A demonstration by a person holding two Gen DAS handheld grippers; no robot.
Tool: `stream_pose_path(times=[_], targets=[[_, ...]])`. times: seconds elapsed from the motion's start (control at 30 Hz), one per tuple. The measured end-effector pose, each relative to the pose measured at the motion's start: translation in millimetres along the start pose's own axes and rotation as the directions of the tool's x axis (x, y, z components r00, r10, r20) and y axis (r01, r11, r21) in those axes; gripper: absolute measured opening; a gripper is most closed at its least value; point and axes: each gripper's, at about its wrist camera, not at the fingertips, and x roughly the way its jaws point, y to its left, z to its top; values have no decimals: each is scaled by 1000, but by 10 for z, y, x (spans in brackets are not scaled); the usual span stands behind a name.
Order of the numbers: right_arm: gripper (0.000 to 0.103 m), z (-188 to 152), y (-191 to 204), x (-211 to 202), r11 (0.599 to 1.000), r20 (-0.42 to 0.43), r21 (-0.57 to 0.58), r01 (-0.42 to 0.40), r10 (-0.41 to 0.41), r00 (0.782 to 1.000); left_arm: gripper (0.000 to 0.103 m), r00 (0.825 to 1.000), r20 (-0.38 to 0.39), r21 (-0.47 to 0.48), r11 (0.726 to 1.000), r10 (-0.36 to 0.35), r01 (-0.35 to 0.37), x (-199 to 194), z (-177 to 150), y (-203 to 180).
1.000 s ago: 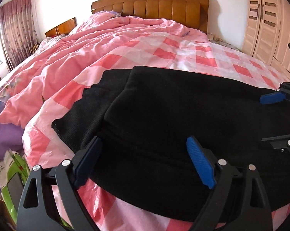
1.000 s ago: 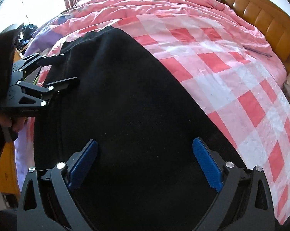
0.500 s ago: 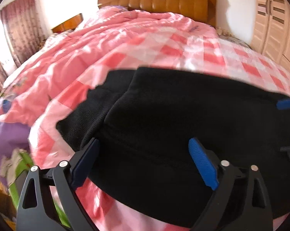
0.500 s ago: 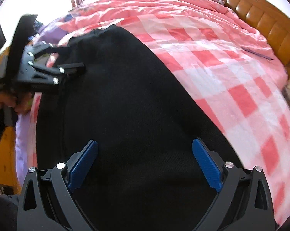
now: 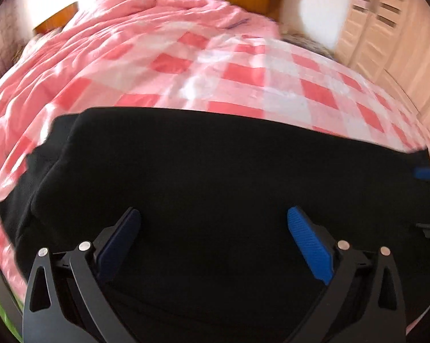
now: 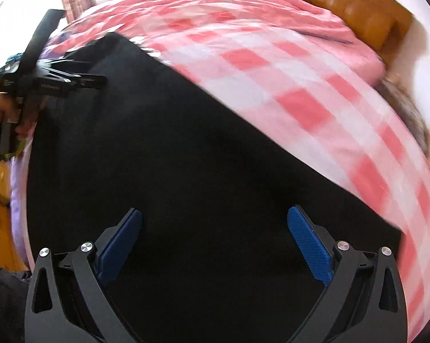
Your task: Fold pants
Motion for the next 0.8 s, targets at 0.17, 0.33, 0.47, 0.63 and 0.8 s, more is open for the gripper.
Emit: stream_pose_path(times=[0.17,0.33,0.47,0.63,0.8], targets=[[98,-505,-344,-519,992,52,77,104,-108,993,98,986,106,161,981,-130,112,-493,-22,-702],[98,-1211,-794,-903,946,42,266,187,-205,978,99,955,39,406,878,-296,255,-553,-53,-1903],[98,-1663,-980,-1140,906,47,386,171,-205,978,99,925,-48,587,739,-377,331,-419,-81,-3016],[99,-2045,-1014,-975,901,-26,409,144,-146,989,101,919,-135,638,677,-369,366,-14,-22,-3863],[99,-2410,-814,-1124,907,-3,403,125,-135,991,102,928,-125,619,703,-351,350,134,87,-4059]])
